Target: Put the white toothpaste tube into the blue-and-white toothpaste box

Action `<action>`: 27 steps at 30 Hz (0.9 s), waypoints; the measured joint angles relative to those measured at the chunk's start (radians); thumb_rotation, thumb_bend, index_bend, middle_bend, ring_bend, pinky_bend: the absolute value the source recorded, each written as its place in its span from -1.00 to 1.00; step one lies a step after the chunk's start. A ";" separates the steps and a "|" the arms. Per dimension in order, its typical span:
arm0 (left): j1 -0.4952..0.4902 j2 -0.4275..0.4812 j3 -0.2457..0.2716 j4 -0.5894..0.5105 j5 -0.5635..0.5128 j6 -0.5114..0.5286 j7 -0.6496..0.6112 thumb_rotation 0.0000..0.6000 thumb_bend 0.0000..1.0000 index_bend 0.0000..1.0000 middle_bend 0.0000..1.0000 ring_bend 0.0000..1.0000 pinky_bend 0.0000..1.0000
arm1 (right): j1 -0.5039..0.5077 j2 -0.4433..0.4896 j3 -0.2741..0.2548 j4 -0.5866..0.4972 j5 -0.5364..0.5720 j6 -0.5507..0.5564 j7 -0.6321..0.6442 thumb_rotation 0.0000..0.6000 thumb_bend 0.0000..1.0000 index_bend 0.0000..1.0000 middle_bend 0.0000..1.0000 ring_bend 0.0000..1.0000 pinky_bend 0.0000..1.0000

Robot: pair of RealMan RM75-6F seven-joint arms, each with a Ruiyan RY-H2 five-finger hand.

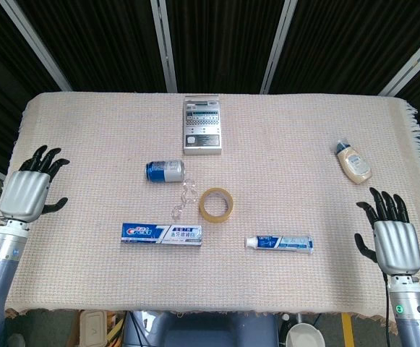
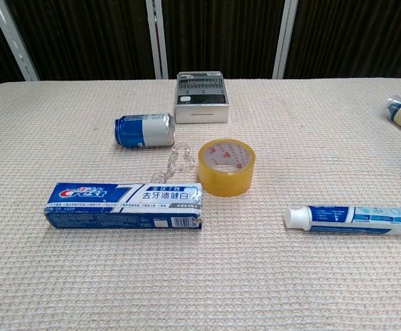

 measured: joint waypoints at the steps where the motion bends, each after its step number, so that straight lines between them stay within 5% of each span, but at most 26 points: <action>1: 0.000 0.003 0.000 -0.001 -0.002 -0.001 -0.003 1.00 -0.54 -0.56 -0.81 -0.92 -0.56 | 0.003 0.000 -0.001 -0.008 0.006 -0.002 -0.012 1.00 -0.35 -0.53 -0.87 -0.93 -1.00; 12: -0.024 0.020 0.002 0.004 -0.021 -0.045 -0.007 1.00 -0.68 -0.56 -0.77 -0.91 -0.49 | 0.008 0.024 -0.012 -0.060 0.061 -0.008 -0.064 1.00 -0.41 -0.61 -0.87 -0.93 -1.00; 27: -0.078 -0.071 0.013 0.031 -0.041 -0.086 0.037 1.00 -0.77 -0.49 -0.56 -0.81 -0.49 | 0.003 0.056 -0.038 -0.102 0.071 0.013 -0.160 1.00 -0.57 -0.61 -0.87 -0.89 -1.00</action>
